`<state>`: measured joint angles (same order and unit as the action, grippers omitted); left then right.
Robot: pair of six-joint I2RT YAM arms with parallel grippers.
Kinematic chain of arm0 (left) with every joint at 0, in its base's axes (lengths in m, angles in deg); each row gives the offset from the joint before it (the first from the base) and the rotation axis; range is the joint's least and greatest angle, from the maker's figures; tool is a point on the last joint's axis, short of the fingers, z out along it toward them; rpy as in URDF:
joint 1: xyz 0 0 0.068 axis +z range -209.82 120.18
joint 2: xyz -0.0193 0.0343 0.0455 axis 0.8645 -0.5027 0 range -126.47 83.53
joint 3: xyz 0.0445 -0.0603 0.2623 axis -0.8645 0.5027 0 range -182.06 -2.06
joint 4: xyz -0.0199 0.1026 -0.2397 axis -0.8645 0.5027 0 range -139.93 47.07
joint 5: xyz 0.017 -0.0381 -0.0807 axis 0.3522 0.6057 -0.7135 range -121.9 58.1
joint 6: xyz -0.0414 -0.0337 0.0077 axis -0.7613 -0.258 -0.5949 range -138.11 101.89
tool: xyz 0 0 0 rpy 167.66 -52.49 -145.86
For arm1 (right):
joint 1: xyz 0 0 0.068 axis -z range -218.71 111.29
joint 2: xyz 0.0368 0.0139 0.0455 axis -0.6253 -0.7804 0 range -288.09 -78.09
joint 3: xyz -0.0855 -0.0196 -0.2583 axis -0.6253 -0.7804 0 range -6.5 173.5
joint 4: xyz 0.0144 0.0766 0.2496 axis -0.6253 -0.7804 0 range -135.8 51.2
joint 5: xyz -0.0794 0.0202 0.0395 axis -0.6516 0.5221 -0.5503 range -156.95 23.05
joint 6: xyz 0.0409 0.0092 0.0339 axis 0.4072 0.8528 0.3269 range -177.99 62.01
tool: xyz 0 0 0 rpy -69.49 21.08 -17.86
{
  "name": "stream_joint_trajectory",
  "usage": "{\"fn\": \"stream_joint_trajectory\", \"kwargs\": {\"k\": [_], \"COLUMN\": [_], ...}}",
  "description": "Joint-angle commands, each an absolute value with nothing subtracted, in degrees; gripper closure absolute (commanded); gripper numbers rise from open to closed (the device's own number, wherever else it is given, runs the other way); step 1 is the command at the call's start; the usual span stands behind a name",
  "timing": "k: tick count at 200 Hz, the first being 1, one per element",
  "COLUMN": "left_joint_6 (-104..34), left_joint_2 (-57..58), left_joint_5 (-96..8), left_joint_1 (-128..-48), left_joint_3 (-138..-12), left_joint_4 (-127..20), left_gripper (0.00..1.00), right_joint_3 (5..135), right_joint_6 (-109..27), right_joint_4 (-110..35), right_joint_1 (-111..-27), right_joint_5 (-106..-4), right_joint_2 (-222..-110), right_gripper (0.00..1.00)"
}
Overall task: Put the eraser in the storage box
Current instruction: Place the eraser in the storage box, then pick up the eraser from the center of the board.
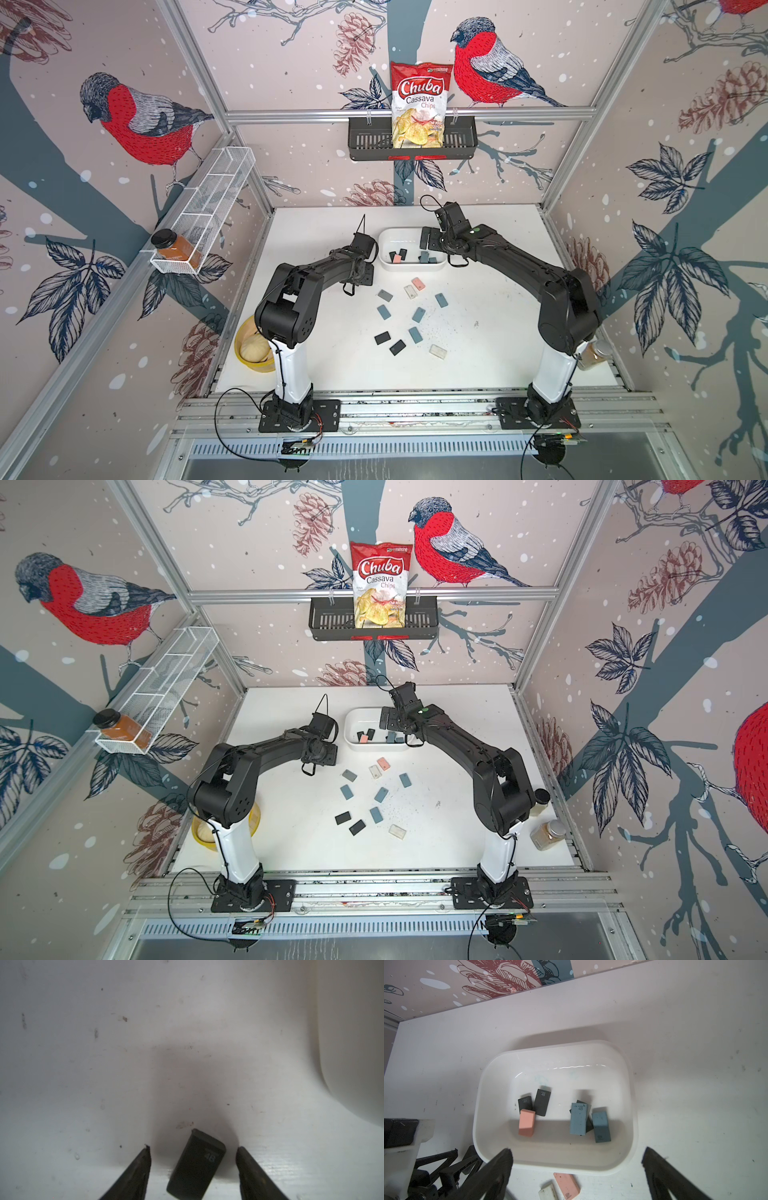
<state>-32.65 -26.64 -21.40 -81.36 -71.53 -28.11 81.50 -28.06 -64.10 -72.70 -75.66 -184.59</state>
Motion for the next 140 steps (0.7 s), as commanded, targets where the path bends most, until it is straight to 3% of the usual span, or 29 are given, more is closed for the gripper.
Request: {"fn": "stream_joint_trajectory", "kwargs": {"k": [1,140], "left_joint_6": [-31.7,-31.5], "left_joint_2": [-27.0,-28.5], "left_joint_5": [-22.1,-23.9], "left_joint_1": [-81.3,-81.3], "left_joint_3": [-71.8,-72.3], "left_joint_4": [-26.3,-22.5], "left_gripper": [0.39,0.57], "right_joint_3": [81.7,81.2], "right_joint_6": [-27.3,-27.0], "right_joint_4": [-63.4,-63.7], "right_joint_1": [-72.8,-72.7], "right_joint_5": [-76.8,-77.3], "right_joint_2": [-184.1,-183.5], "right_gripper": [0.0,0.0]}}
